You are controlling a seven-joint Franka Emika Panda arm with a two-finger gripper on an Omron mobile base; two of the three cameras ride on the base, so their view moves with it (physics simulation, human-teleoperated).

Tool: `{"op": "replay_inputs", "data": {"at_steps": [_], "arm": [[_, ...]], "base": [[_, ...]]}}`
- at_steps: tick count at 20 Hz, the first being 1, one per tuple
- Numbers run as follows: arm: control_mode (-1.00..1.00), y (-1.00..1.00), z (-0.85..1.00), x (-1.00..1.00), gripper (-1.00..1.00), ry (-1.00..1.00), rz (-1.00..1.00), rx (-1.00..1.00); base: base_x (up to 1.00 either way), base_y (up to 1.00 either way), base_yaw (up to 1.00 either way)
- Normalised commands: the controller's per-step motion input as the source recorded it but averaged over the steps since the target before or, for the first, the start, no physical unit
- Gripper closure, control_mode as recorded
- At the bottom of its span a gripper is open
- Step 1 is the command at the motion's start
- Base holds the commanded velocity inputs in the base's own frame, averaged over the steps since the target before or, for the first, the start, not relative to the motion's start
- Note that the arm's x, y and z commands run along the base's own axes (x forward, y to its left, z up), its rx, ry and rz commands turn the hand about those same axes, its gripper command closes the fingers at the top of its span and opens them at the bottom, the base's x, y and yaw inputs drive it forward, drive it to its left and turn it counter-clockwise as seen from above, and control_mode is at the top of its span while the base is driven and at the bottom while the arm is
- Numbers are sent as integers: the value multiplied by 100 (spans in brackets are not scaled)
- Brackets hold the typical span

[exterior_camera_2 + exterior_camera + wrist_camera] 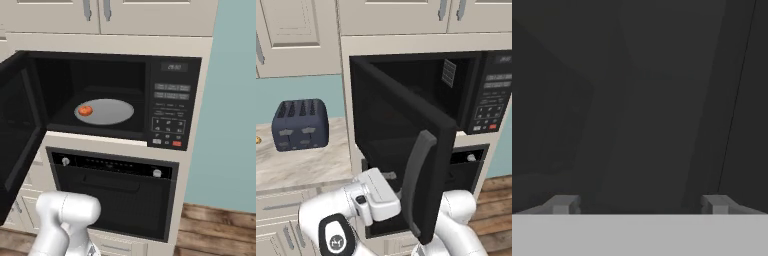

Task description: Close the microwave door.

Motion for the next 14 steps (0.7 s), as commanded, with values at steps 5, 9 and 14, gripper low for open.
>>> {"op": "replay_inputs", "data": {"at_steps": [5, 9, 14], "arm": [[-100, -28, 0, 71, -100, 1, 23, 1], [-100, -7, 0, 82, -100, 7, 22, 0], [-100, -9, 0, 87, -100, 9, 22, 0]], "base": [[0, 0, 0], [0, 0, 0], [0, 0, 0]]}}
